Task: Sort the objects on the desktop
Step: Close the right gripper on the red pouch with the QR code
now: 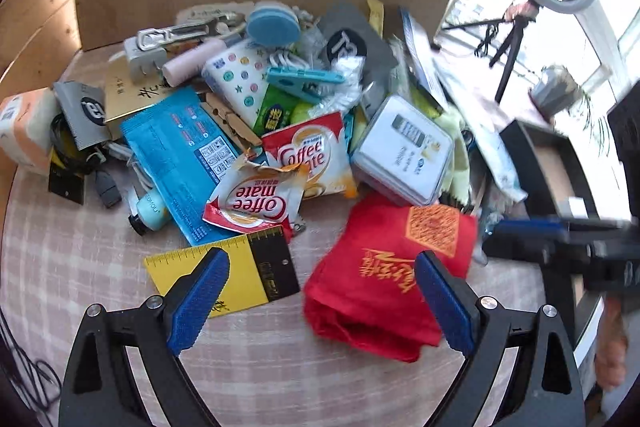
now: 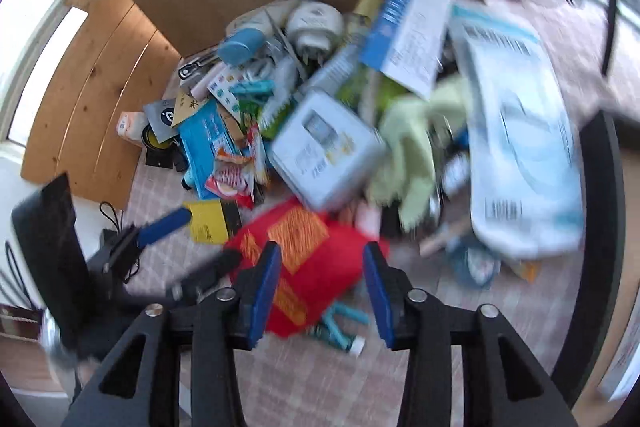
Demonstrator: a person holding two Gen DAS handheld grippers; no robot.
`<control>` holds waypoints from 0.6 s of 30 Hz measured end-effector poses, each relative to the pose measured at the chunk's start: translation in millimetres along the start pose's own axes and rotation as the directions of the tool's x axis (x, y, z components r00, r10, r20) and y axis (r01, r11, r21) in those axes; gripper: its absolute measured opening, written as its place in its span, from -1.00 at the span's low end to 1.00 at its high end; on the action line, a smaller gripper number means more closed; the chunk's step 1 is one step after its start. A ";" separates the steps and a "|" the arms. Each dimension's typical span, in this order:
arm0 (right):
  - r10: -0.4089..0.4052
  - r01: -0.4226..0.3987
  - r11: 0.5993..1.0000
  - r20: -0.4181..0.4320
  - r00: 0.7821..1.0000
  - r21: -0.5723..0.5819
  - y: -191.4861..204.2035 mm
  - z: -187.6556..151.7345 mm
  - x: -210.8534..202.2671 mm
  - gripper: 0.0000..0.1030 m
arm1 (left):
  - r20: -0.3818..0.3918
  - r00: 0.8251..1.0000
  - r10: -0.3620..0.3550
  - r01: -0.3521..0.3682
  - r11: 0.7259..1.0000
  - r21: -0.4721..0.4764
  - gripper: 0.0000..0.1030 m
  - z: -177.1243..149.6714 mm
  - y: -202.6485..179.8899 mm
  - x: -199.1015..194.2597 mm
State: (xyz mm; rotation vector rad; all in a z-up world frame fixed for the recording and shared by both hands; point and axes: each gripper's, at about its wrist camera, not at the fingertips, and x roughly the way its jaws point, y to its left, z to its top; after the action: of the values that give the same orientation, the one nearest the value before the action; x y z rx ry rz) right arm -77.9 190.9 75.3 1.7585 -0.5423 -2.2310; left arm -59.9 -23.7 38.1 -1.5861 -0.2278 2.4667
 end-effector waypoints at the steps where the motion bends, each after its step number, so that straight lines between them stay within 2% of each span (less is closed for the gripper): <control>1: 0.016 -0.016 1.000 -0.006 1.000 0.015 -0.8 -5.1 3.2 -0.18 | -0.025 1.000 -0.018 0.019 0.999 0.029 0.88 1.0 0.1 3.5; 6: 0.047 -0.046 0.996 -0.016 0.999 0.075 1.7 -13.5 22.7 -0.16 | -0.117 0.993 -0.021 0.043 0.980 0.194 0.96 -1.7 -17.1 27.9; 12: 0.045 -0.042 0.990 -0.014 0.999 0.132 -0.5 -2.5 31.8 -0.13 | -0.135 0.990 -0.029 0.063 0.965 0.253 0.99 3.1 -23.8 34.1; 16: 0.031 -0.021 0.991 -0.074 0.997 0.130 3.1 8.4 43.4 -0.13 | -0.190 0.980 -0.059 0.117 0.943 0.311 1.00 2.4 -35.5 48.5; 18: 0.020 -0.009 0.993 -0.087 0.996 0.119 3.5 9.7 46.3 -0.13 | -0.200 0.977 -0.070 0.130 0.942 0.308 1.00 3.7 -38.6 51.6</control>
State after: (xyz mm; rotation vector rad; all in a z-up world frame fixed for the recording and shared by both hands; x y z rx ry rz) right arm -98.6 169.9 38.2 1.8938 -0.6791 -2.1405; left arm -80.9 26.4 3.3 -1.6039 0.1135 2.1292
